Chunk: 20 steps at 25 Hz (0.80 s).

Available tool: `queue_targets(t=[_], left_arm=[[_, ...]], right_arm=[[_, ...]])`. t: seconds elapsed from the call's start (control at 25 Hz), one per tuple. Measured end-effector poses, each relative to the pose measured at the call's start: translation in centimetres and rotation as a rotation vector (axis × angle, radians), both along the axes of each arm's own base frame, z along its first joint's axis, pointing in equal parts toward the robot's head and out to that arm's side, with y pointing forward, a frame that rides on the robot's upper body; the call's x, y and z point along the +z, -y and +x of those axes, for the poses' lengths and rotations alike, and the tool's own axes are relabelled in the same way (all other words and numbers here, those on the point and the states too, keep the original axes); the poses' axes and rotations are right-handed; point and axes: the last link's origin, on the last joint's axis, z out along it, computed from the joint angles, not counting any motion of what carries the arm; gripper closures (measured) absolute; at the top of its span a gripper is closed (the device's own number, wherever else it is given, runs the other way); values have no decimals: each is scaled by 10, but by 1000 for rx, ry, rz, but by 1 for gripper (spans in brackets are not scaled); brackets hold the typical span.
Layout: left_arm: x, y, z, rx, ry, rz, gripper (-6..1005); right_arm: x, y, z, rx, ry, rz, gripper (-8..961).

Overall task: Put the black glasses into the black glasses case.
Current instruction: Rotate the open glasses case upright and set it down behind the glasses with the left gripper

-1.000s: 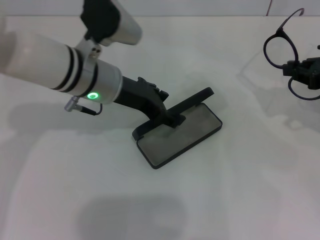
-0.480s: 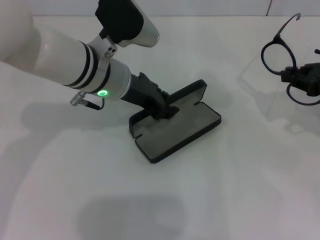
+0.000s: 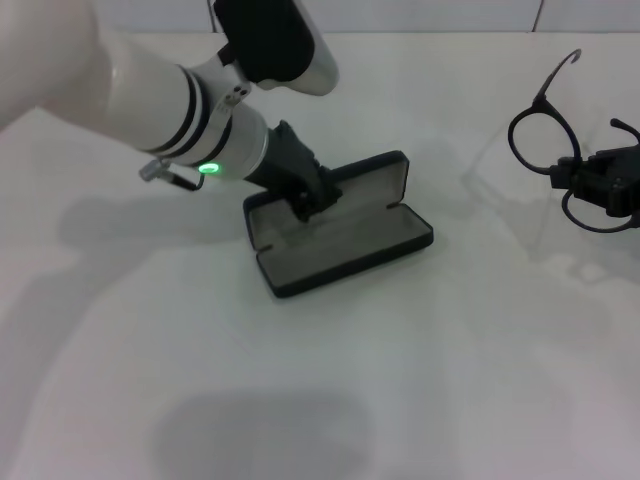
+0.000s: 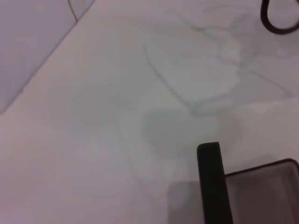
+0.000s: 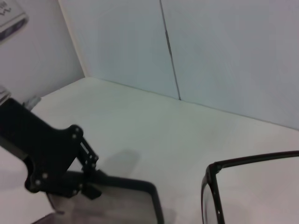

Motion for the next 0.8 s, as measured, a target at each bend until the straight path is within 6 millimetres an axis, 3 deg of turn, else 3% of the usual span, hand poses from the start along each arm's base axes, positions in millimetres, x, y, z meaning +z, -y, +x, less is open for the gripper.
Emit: queue_targets(t=[0.4,0.8], left_arm=[[-4,-16,19,-317,-75,-2,809],[-14,-20,26,-374,-70,-47,693]], right_arm=[[-3,4,3,6,-22,-11,840],[-6,6,6,2,-30,-18,839]])
